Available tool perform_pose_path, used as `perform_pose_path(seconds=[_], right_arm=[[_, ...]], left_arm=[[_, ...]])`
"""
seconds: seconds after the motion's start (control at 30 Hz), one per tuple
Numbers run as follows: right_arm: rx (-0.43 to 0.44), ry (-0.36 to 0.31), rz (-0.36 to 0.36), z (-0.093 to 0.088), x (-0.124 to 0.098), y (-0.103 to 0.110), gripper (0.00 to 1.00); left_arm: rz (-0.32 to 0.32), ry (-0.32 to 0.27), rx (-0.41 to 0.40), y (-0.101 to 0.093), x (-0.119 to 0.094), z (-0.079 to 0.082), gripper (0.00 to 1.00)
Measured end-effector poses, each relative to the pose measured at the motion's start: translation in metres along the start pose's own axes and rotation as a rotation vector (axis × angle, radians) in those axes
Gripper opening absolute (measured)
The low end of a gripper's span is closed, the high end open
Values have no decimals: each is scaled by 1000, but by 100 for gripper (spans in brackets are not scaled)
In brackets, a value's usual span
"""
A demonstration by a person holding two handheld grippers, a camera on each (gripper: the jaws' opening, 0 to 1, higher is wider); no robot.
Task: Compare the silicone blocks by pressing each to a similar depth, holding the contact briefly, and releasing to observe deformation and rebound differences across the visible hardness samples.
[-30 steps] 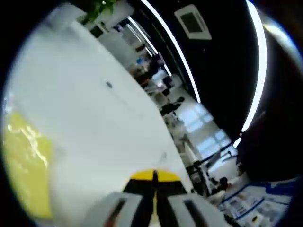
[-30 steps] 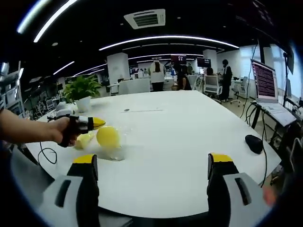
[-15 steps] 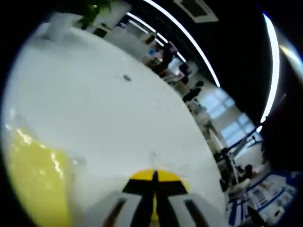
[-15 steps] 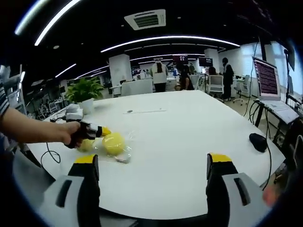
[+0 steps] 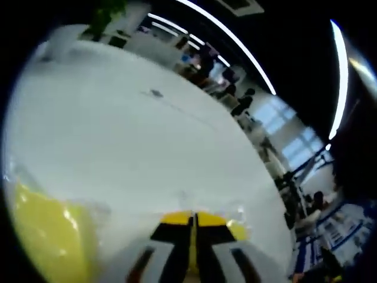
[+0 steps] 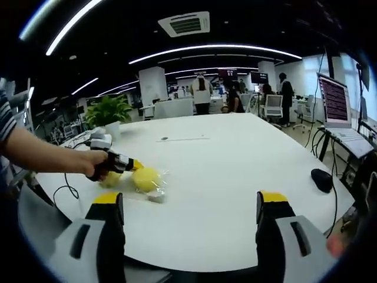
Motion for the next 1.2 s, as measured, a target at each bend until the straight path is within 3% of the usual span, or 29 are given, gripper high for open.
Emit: perform_pose_path(seconds=[0.03,0.1,0.2,0.3,0.37,0.43,0.5,0.63,0.77,0.83,0.93,1.07,1.2], right_arm=[[3,-3,2,0,-1,0,86],[3,5,3,-2,-3,0,86],[-1,4,8,-3,-7,1,85],[2,5,14,-4,-11,2,84],[8,-9,16,-2,-13,3,84],[7,-39,27,4,-15,6,82],[-10,-100,51,14,-17,13,81],[-41,-88,55,14,-16,15,81],[-42,-60,49,7,-11,13,82],[-32,-64,42,7,-6,12,89],[-30,-53,62,5,3,16,91],[-26,-55,92,6,14,25,95],[-45,-77,122,11,24,35,96]], left_arm=[[-7,0,35,-1,0,0,5],[-12,4,12,-3,0,-1,17],[-6,2,50,-6,-3,-1,15],[1,-8,61,-7,-6,-1,24],[-71,-33,37,-17,-10,3,28],[-26,-56,100,-10,-15,6,34],[5,-114,207,-6,-20,15,44],[-2,-171,268,-13,-29,28,78],[-27,-181,380,-27,-49,35,84],[-38,-216,419,-33,-64,39,100],[-43,-238,493,-33,-88,45,100],[-36,-257,488,-26,-122,47,100],[-8,-338,574,-22,-169,56,100]])
Point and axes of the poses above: the point that each gripper's makers call its tool centre point, and the gripper's own axes: x roughly forward along the fingers, y roughly to its left, z roughly out of its top, the point moved 2 cm from there along -x, roughly backward along the fingers, and after that the axes turned 3 degrees about z, right-handed, at the moved point
